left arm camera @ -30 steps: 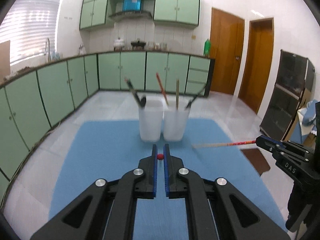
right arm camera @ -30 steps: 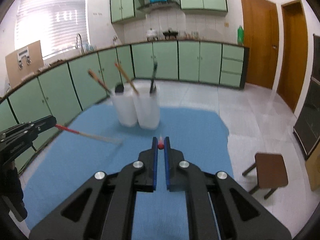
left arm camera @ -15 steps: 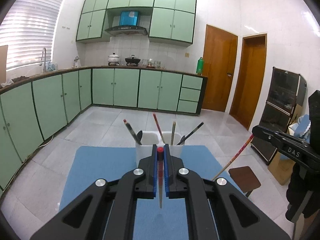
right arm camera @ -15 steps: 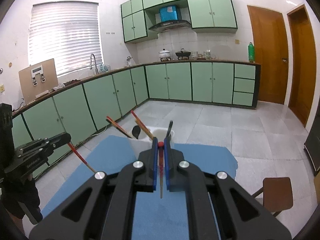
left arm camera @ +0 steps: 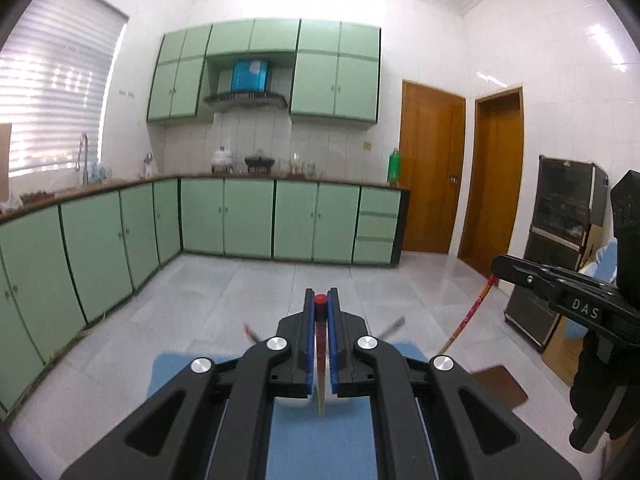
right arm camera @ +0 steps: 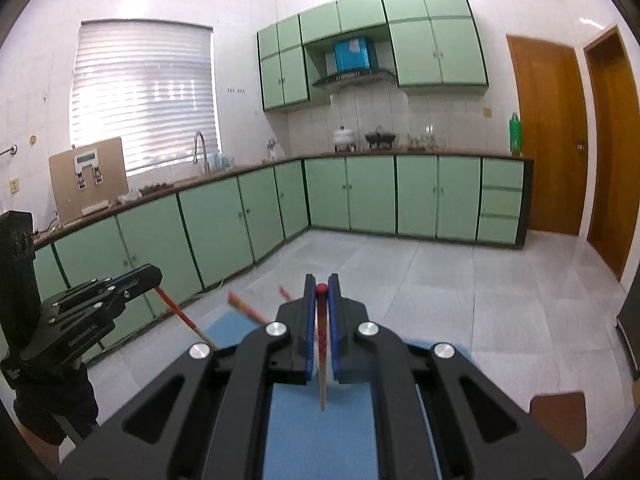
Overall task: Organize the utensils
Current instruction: 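Carry both chopsticks over the white holder and lower them inside, then open both tools and withdraw them from the holder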
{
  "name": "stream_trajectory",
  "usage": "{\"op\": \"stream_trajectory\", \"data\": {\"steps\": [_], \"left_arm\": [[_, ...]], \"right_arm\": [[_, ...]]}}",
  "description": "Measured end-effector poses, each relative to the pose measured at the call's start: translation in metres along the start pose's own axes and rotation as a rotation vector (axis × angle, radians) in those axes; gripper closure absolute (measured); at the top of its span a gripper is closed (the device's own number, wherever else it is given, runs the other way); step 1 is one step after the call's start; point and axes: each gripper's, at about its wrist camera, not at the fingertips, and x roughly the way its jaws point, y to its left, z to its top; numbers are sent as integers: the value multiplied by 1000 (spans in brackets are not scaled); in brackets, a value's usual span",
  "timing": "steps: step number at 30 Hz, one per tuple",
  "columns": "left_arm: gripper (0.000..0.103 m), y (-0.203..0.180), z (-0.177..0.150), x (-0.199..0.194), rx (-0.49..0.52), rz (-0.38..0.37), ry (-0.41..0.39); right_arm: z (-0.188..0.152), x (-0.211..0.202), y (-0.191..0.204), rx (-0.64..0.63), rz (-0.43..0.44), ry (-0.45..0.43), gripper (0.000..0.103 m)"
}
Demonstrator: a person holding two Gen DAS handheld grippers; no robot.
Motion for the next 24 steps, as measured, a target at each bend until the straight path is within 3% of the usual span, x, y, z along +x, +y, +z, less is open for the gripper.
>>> {"op": "stream_trajectory", "data": {"steps": [5,11,20,21,22,24], "left_arm": [[97,4,36,29,11,37,-70],[97,13,48,76,13,72,-39],[97,24,15,141,-11,72,76],[96,26,13,145,-18,71,88],[89,27,9,148,-24,63,99],[77,31,3,148,-31,63,117]], "right_arm": [[45,15,-6,-14,4,-73,98],[71,61,-19,-12,-25,-83,98],[37,151,-31,9,-26,56,97],[30,160,-33,11,-34,86,93],[26,164,-33,15,-35,101,84],[17,169,-35,27,-35,122,79]]}}
